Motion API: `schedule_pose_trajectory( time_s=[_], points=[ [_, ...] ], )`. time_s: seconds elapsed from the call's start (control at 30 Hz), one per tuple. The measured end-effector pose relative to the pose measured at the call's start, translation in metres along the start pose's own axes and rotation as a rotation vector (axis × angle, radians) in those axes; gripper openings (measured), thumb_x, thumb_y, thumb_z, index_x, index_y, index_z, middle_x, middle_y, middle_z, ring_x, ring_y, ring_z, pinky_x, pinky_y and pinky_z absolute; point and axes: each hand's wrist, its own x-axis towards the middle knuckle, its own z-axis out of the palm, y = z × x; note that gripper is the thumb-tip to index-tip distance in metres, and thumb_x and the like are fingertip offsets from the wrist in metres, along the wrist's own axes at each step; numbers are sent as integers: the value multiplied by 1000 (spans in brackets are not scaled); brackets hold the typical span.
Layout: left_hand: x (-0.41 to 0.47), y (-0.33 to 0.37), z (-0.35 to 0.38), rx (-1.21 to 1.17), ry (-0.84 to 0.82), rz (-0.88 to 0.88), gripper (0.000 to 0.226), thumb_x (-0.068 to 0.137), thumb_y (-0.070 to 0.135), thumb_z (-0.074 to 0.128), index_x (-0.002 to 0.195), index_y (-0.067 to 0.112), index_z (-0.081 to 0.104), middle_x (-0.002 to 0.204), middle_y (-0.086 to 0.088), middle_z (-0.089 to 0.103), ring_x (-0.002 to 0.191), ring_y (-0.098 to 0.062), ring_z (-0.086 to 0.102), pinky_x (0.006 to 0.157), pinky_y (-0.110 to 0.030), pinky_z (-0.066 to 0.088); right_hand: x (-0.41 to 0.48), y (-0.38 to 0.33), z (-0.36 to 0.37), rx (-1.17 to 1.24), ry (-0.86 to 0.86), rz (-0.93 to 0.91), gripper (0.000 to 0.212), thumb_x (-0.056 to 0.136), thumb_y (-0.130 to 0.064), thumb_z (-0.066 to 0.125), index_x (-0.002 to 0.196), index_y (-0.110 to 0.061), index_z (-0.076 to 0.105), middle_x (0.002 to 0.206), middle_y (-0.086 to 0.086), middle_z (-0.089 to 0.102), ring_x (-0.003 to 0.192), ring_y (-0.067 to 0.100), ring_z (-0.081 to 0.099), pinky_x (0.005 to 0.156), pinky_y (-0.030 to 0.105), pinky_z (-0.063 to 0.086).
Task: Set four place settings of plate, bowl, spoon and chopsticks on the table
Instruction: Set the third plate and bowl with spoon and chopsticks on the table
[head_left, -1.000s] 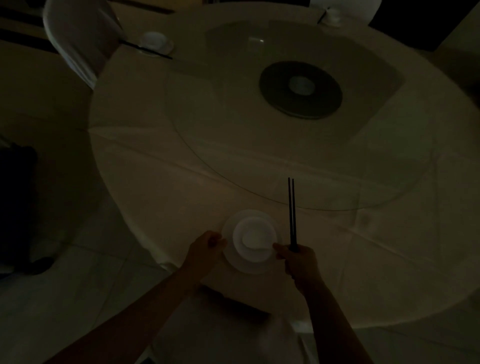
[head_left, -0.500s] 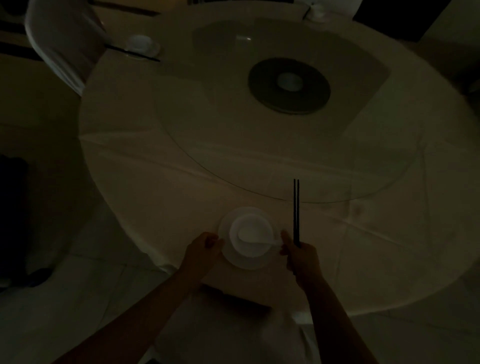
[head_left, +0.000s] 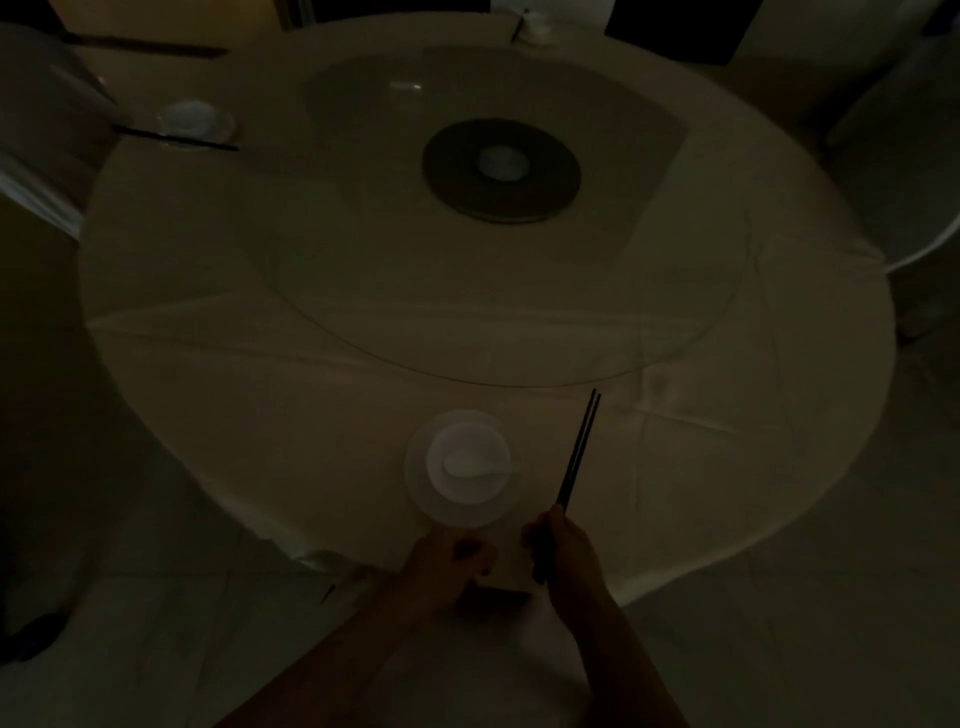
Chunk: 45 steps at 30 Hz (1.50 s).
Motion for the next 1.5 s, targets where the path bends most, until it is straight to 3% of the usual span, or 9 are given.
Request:
schedule_pose_trajectory(
  time_s=[0.17,0.4,0.53,0.73,0.87,0.97,1.13,1.23,1.5],
  points=[
    [1,10,23,-146,-142,1,17,91,16,62,88,3,74,92,-14,74,88,-26,70,82,-38,54,-11,-4,18,-37,-4,-3,54,103,-43,41,70,-13,71,87,16,67,74,29,63,59,35,48],
    [7,11,41,-111,-133,-40,27,96,14,58,116,0,67,117,-21,68,110,-35,63,97,-44,51,-21,-4,23,-11,-48,48,50,104,-40,38,81,-3,63,86,20,58,75,36,62,61,35,45],
    [6,6,43,-205,-129,-94,24,92,16,65,108,-1,71,106,-24,71,99,-34,69,89,-46,56,-21,0,18,-72,-81,30,52,104,-40,36,85,-1,63,92,36,63,74,34,61,57,31,44],
    [10,-1,44,-256,-90,-161,27,88,15,70,111,1,71,100,-11,73,93,-17,70,73,-16,54,-10,-1,1,-187,-112,1,39,96,-35,60,95,2,71,92,22,75,88,38,72,77,46,57],
    [14,-5,42,-307,-64,-204,15,79,24,79,92,17,78,89,-7,77,79,-11,72,68,-20,58,-6,2,-8,-297,-67,-72,13,88,-20,72,78,-13,78,72,6,77,67,21,72,52,25,53],
    [15,-8,40,-309,-59,-225,15,75,27,82,85,16,80,85,-8,78,82,-18,74,73,-30,60,-4,1,-5,-336,-83,-70,12,86,-18,75,74,-17,79,73,6,77,69,22,74,58,32,56],
    [16,-10,39,-337,-63,-245,17,81,9,76,71,22,77,68,2,75,64,-6,72,56,-17,54,-1,-3,2,-383,-107,-76,24,87,-22,73,64,-22,78,67,0,76,61,11,73,49,20,50],
    [17,-11,36,-316,-22,-266,9,83,13,76,89,7,78,90,-16,75,87,-27,72,79,-39,59,1,-6,7,-430,-128,-78,30,88,-22,72,58,-24,76,63,-2,75,58,7,70,50,20,49],
    [19,-17,37,-346,-21,-264,25,88,15,70,105,-4,71,90,-12,71,80,-20,69,70,-22,57,5,-9,9,-438,-143,-81,21,87,-18,74,70,-8,79,67,8,74,63,15,68,56,26,51]
  ],
)
